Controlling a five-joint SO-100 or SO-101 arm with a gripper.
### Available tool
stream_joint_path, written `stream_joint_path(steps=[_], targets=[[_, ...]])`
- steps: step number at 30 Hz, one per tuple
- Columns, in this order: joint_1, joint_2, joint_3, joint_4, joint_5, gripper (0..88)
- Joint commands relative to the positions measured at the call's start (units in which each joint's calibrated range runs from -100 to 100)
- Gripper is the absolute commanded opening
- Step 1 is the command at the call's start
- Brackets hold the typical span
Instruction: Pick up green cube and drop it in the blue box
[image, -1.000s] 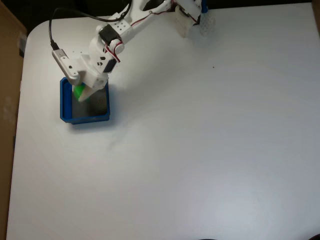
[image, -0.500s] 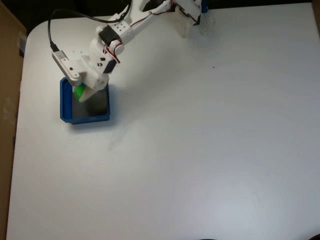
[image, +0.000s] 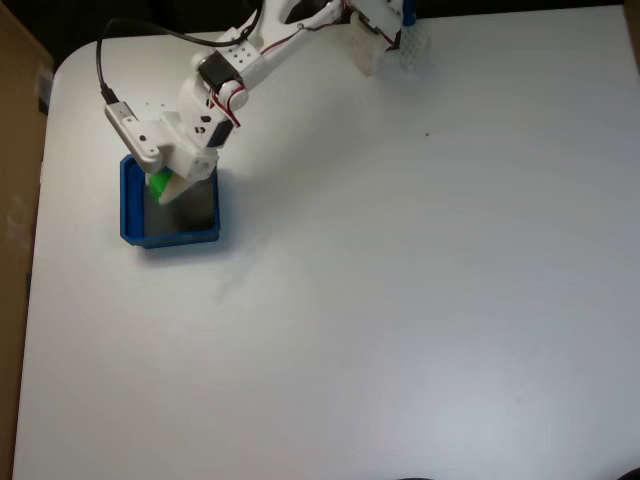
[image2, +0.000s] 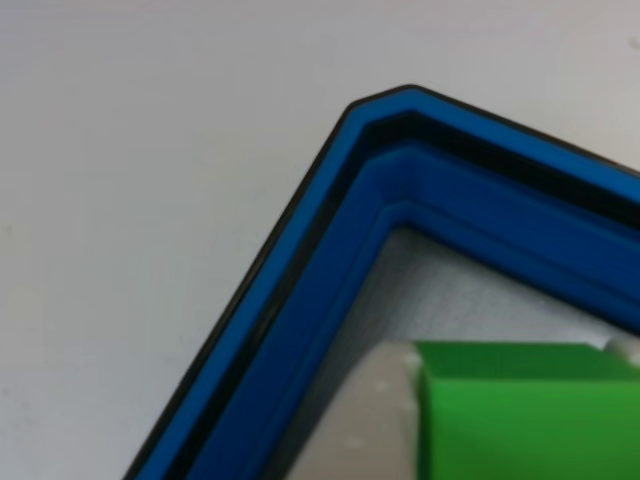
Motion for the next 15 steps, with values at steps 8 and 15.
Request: stream_joint_path(steps=[8,15], targets=[[0.5,-0.8,-2.0,-0.6,0.2,0.9],[0.5,-0.9,-1.8,-0.5,0.0,1.1]])
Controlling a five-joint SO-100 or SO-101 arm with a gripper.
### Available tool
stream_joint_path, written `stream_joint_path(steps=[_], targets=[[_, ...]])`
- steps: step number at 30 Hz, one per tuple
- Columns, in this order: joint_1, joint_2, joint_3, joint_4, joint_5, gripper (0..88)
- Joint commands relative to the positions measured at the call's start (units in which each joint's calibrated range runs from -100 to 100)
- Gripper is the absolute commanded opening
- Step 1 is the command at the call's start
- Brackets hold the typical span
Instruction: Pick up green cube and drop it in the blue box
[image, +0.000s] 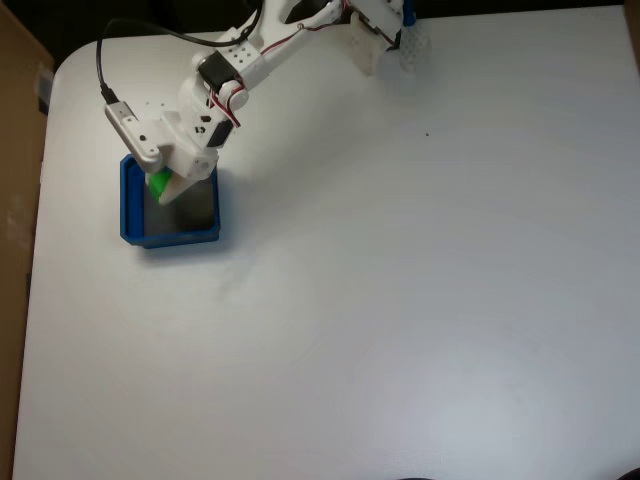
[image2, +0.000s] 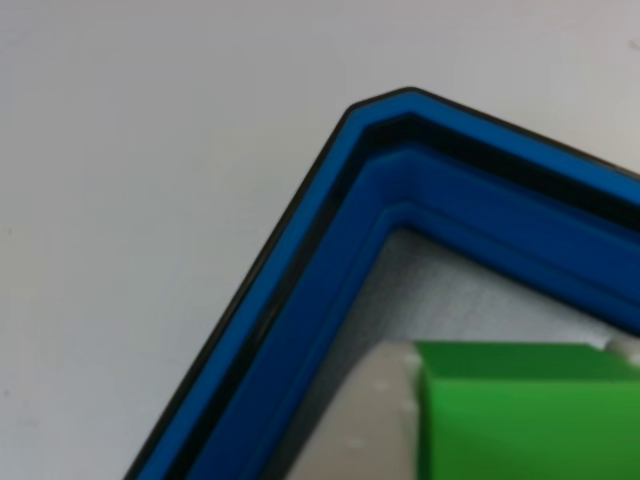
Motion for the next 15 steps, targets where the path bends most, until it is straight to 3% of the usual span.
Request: stream_joint_path(steps=[1,10,15], targets=[[0.5,-0.9,-1.8,-0.5,0.0,1.6],[0.5,-0.9,-1.7,-0.5,-0.1,21.3],[0.3,-0.9,-1.8,-0.6,-0.1,25.8]])
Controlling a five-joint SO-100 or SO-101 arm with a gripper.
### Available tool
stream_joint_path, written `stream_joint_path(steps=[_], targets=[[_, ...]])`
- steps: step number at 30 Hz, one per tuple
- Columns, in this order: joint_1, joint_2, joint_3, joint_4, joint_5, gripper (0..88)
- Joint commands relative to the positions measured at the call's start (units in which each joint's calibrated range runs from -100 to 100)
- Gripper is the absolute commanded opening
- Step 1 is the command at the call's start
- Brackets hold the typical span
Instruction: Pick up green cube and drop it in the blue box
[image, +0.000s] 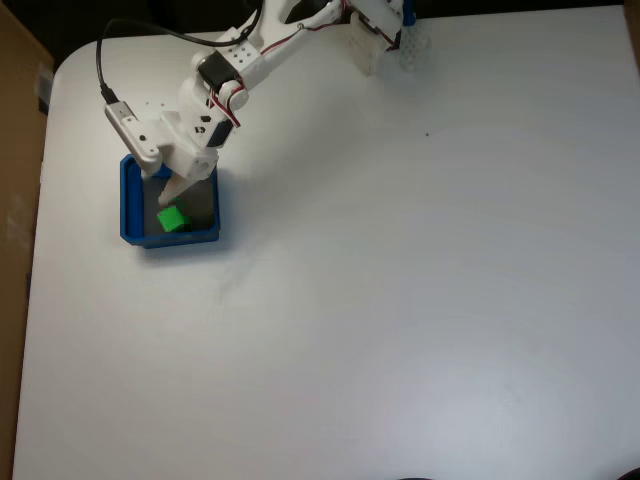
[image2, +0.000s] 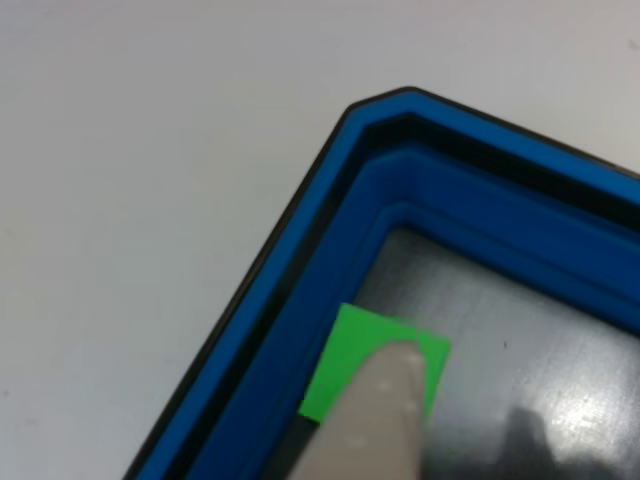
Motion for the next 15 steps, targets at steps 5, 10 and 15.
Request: stream_joint_path(steps=[5,10,15], targets=[[0.2,-1.3,-1.8,-0.6,-0.1,25.8],[0.5,-1.7,-1.7,-0.6,-0.1,25.8],[0.7,-7.0,3.3,-0.6,-0.1,25.8]])
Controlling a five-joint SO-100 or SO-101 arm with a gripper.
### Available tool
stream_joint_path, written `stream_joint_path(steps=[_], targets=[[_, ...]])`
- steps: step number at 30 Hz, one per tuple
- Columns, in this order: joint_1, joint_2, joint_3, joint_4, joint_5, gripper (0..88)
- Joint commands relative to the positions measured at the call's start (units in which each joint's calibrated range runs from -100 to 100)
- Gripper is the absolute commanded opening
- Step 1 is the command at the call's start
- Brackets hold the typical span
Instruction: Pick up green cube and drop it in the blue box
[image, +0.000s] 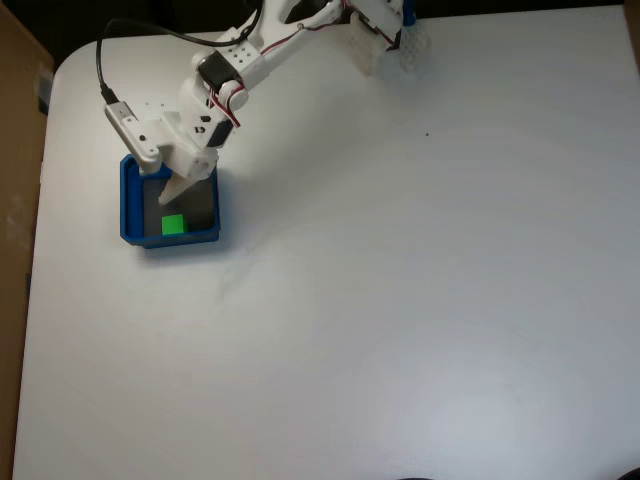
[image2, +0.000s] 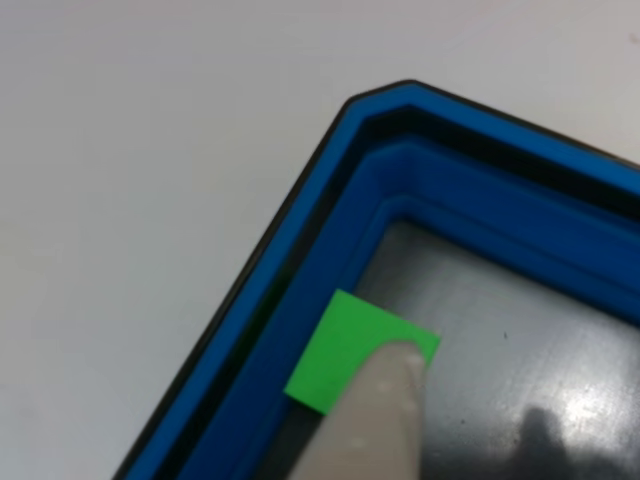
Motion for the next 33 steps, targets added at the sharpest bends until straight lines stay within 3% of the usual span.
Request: stream_joint_path(steps=[1,12,20,33], targets=[[0.7,-8.5,4.9,-0.6,-0.1,25.8],[0.2,-31.9,31.6,-0.6,0.2,25.7],[0.0,-46.8,40.0,-0.6,0.2,25.4],[0.0,-68.7,55.3,-0.6,0.2,6.8]])
